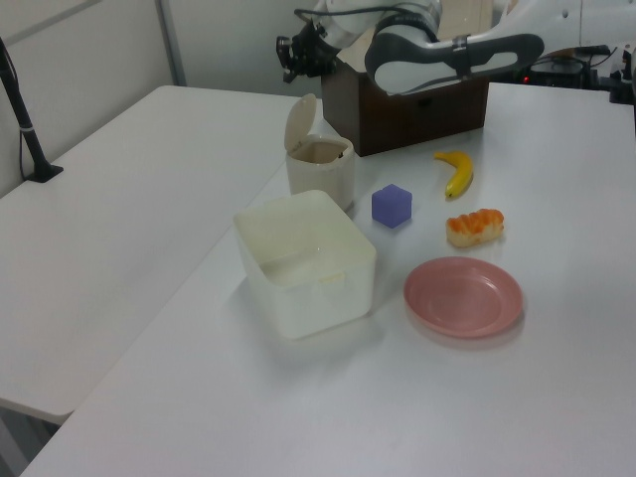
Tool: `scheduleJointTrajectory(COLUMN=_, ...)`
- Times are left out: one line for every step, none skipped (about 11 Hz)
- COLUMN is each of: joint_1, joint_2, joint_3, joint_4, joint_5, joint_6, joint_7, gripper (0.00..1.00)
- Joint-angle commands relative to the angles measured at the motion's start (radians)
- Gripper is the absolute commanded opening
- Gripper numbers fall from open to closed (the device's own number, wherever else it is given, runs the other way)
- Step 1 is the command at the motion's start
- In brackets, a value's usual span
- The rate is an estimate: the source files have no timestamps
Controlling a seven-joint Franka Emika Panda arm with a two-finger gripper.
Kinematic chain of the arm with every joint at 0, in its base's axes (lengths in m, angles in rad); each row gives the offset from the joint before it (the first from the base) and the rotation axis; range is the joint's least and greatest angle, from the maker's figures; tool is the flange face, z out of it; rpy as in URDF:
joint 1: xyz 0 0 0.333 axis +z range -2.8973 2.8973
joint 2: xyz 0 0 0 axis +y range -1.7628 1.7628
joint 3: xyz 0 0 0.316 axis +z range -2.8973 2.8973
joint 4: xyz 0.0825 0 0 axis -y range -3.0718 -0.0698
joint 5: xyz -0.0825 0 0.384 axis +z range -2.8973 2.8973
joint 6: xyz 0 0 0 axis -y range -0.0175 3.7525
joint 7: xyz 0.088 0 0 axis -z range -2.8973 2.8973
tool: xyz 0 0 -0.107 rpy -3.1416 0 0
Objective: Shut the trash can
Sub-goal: 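Move the gripper over the trash can's raised lid, then push the raised lid down toward the can's rim with the gripper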
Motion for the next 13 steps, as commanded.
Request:
scheduleJointTrajectory(joint_1=0.009, joint_2=-0.010, joint_3=-0.020, joint_4=-0.056, joint_5=-0.021, joint_6=0.016, joint_7=-0.047, gripper=0.00)
scheduleJointTrajectory(joint_1=0.009, joint_2=-0.019, joint_3=-0.020, joint_4=-0.064, joint_5=-0.013, joint_6=0.002, joint_7=-0.097, gripper=0.00)
scheduleJointTrajectory(joint_1=0.009, joint_2=-0.036, joint_3=-0.014, joint_4=-0.085, joint_5=-0.004, joint_6=-0.065, joint_7=-0.165, gripper=0.00)
scheduleJointTrajectory(joint_1=0.008, joint_2=-0.044, joint_3=-0.012, joint_4=-0.090, joint_5=0.031, joint_6=-0.111, joint_7=-0.240, gripper=0.00)
scheduleJointTrajectory(joint_1=0.005, joint_2=-0.052, joint_3=-0.014, joint_4=-0.097, joint_5=0.094, joint_6=-0.151, joint_7=-0.326, gripper=0.00)
scheduleJointTrajectory(joint_1=0.005, joint_2=-0.058, joint_3=-0.012, joint_4=-0.108, joint_5=0.146, joint_6=-0.212, joint_7=-0.424, gripper=0.00)
scheduleJointTrajectory(joint_1=0.005, joint_2=-0.067, joint_3=-0.012, joint_4=-0.108, joint_5=0.183, joint_6=-0.286, joint_7=-0.504, gripper=0.00)
scheduleJointTrajectory(joint_1=0.005, joint_2=-0.068, joint_3=-0.012, joint_4=-0.108, joint_5=0.211, joint_6=-0.346, joint_7=-0.570, gripper=0.00)
scheduleJointTrajectory(joint_1=0.005, joint_2=-0.068, joint_3=-0.014, joint_4=-0.108, joint_5=0.228, joint_6=-0.377, joint_7=-0.604, gripper=0.00)
scheduleJointTrajectory(joint_1=0.003, joint_2=-0.076, joint_3=-0.014, joint_4=-0.110, joint_5=0.235, joint_6=-0.400, joint_7=-0.636, gripper=0.00)
scheduleJointTrajectory(joint_1=0.005, joint_2=-0.085, joint_3=-0.012, joint_4=-0.120, joint_5=0.240, joint_6=-0.447, joint_7=-0.677, gripper=0.00)
scheduleJointTrajectory(joint_1=0.005, joint_2=-0.090, joint_3=-0.012, joint_4=-0.126, joint_5=0.246, joint_6=-0.484, joint_7=-0.704, gripper=0.00)
scheduleJointTrajectory(joint_1=0.006, joint_2=-0.091, joint_3=-0.012, joint_4=-0.127, joint_5=0.249, joint_6=-0.493, joint_7=-0.714, gripper=0.00)
